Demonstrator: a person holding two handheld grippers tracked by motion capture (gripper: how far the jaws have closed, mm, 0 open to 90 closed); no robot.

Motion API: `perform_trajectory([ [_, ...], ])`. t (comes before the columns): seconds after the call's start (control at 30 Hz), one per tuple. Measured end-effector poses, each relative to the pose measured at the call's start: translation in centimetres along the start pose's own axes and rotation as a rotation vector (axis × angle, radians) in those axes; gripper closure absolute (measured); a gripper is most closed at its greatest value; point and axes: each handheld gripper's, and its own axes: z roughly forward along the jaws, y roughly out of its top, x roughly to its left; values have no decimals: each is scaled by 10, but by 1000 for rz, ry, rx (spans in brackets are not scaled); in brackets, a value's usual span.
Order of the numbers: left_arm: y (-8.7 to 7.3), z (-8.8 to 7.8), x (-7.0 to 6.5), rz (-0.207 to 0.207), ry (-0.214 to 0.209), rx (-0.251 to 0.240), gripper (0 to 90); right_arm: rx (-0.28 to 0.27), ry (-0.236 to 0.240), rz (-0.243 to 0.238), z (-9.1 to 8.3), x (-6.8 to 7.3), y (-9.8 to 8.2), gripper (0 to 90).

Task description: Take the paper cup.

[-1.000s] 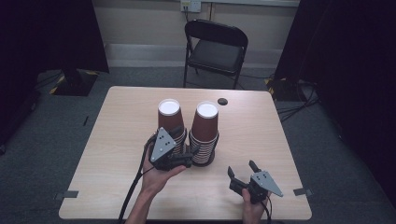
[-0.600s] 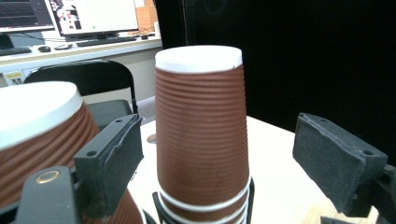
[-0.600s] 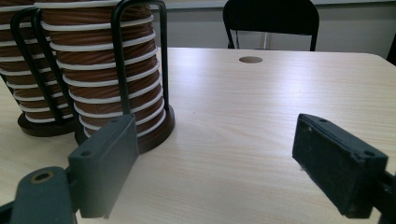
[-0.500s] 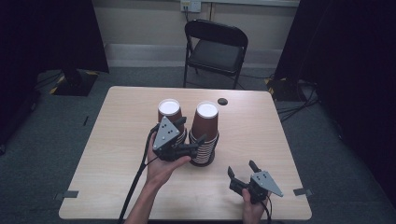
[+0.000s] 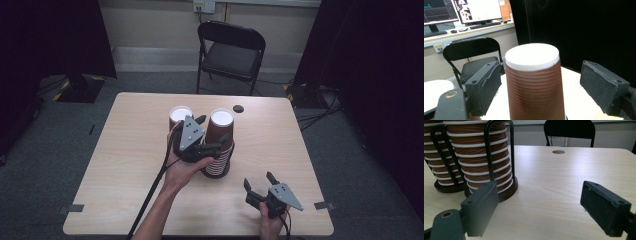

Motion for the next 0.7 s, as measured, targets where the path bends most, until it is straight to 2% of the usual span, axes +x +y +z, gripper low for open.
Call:
perform_trajectory([
  [0.1,4,5,1,-15,-2,6,168,1,0,-1,0,0,0,139],
  [0.3,7,14,-3,5,9,16,176,0,3,1,0,0,0,140],
  [0.47,3,23,-2,-26,18,35,176,1,5,3,0,0,0,141],
  [0.5,3,24,-3,-23,29,37,176,2,4,3,0,0,0,142],
  [0.53,3,25,-3,-7,61,47,177,4,5,3,0,0,0,144],
  [0.6,2,28,-4,7,61,56,176,6,5,2,0,0,0,145],
  [0.63,1,30,-5,-5,54,57,177,5,4,3,0,0,0,146],
  [0.7,1,32,-5,-1,56,63,176,-1,3,3,0,-1,0,146],
])
